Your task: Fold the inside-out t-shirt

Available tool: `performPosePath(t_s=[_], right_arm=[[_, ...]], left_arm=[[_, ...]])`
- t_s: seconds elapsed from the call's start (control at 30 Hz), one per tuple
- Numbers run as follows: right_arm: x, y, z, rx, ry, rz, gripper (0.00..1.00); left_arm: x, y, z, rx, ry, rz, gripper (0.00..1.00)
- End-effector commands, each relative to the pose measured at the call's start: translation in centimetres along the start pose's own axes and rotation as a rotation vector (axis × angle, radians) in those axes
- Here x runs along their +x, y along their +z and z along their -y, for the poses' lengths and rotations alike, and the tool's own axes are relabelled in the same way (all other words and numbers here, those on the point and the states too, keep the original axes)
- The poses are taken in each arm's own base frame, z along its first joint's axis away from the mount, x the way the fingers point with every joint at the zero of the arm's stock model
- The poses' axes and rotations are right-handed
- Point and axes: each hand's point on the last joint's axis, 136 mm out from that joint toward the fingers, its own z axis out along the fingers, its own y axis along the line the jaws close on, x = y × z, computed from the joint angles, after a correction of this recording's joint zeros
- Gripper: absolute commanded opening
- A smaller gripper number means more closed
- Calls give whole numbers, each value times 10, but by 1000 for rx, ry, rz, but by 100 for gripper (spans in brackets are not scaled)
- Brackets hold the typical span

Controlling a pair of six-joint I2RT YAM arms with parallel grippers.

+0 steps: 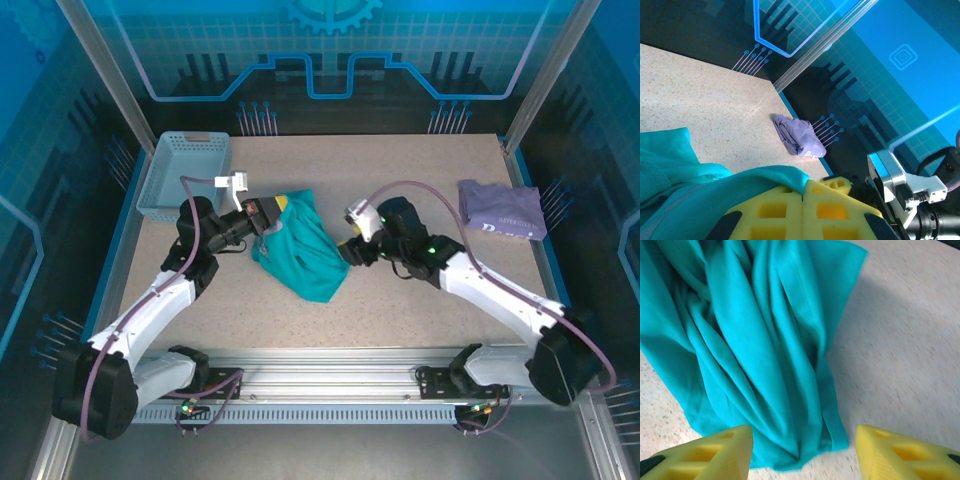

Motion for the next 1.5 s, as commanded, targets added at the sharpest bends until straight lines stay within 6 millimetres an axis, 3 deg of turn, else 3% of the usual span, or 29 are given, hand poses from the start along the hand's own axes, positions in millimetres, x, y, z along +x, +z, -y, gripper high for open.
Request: performPosePath(t_s=[0.0, 0.2, 0.3, 0.37, 0.43, 0.53, 0.67, 0.8, 0.97, 1.2, 1.3, 1.4, 1.47], right_arm=[[-20, 25, -20, -86, -72, 22, 58], [-35, 65, -37, -174, -68, 21, 55], [-35, 73, -42, -190, -69, 9, 29], [-37, 67, -41, -186, -72, 19, 11], [-43, 52, -43, -189, -86, 38, 0], [-58, 15, -40, -178, -108, 93, 0], [-80, -51, -21, -137, -95, 217, 0], [-68, -84, 1, -95, -29, 295, 0], [-21, -68, 9, -96, 55, 259, 0], [42, -33, 20, -47, 205, 114, 0], [71, -21, 30, 30, 265, -16, 1], [79, -17, 32, 111, 197, -119, 21], [67, -17, 23, 131, 96, -112, 34]], left_arm=[[0, -3, 6, 32, 35, 0, 0], [0, -4, 6, 30, 37, -2, 0], [0, -5, 5, 16, 37, -2, 0], [-1, -6, 0, -14, 33, 6, 0], [-3, -8, -5, -53, 29, 21, 0], [-10, -12, -22, -156, 7, 63, 0], [-30, -28, -43, -274, -50, 145, 0], [-46, -46, -58, -330, -103, 215, 0], [-28, -51, -86, -388, -157, 198, 0], [32, -51, -124, -456, -186, 57, 0], [53, -49, -124, -433, -183, 9, 0], [67, -39, -109, -365, -145, -46, 0], [74, -33, -98, -323, -124, -76, 0]])
